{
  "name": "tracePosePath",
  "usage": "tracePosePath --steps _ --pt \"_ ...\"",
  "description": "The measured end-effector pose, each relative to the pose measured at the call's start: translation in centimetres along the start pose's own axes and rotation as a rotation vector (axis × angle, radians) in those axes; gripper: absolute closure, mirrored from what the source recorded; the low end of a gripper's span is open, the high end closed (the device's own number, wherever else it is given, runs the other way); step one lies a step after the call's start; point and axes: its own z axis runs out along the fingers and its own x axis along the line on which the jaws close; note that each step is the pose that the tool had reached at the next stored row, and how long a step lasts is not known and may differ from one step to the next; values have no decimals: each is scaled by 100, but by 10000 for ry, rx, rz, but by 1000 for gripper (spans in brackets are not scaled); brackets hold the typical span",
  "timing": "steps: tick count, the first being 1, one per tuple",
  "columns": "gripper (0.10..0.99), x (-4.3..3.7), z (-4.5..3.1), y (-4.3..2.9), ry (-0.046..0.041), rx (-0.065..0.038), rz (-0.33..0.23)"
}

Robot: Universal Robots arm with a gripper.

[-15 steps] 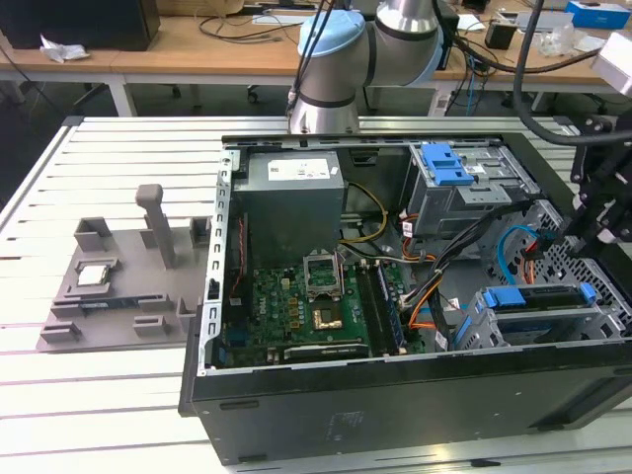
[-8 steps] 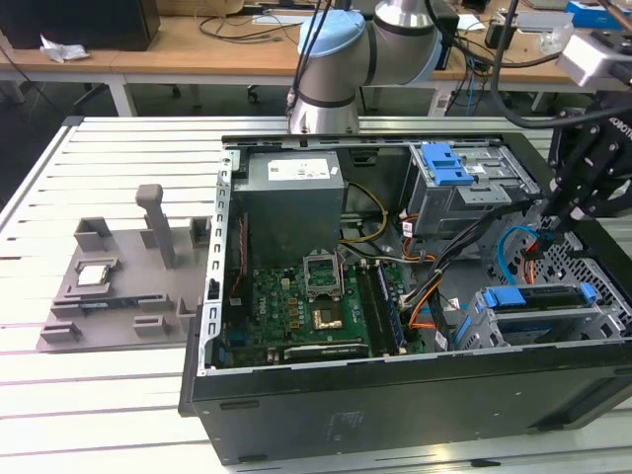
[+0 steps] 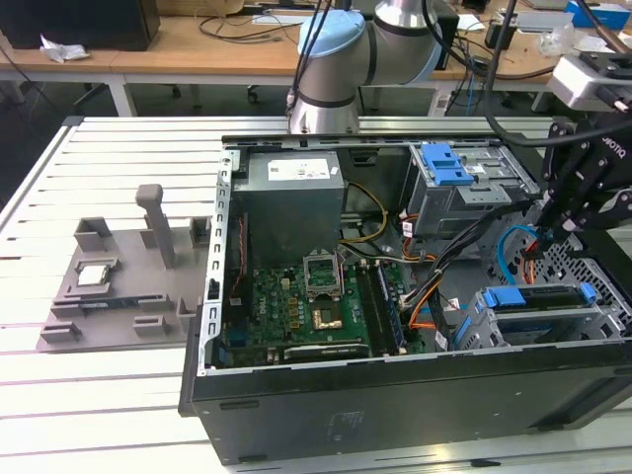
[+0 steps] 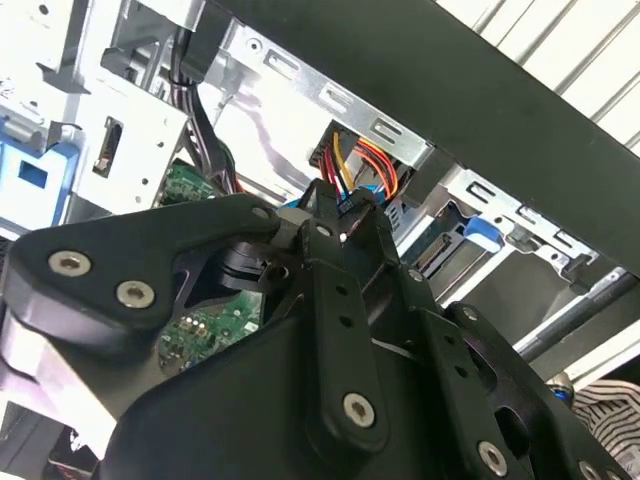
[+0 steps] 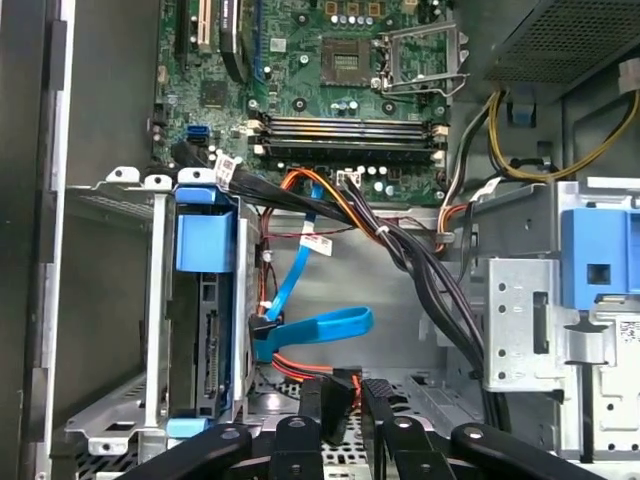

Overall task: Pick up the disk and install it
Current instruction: 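Insert the first disk wire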

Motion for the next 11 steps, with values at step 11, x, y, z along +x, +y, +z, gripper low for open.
tracePosePath --steps 11 --pt "925 0 1 -1 45 -3 30"
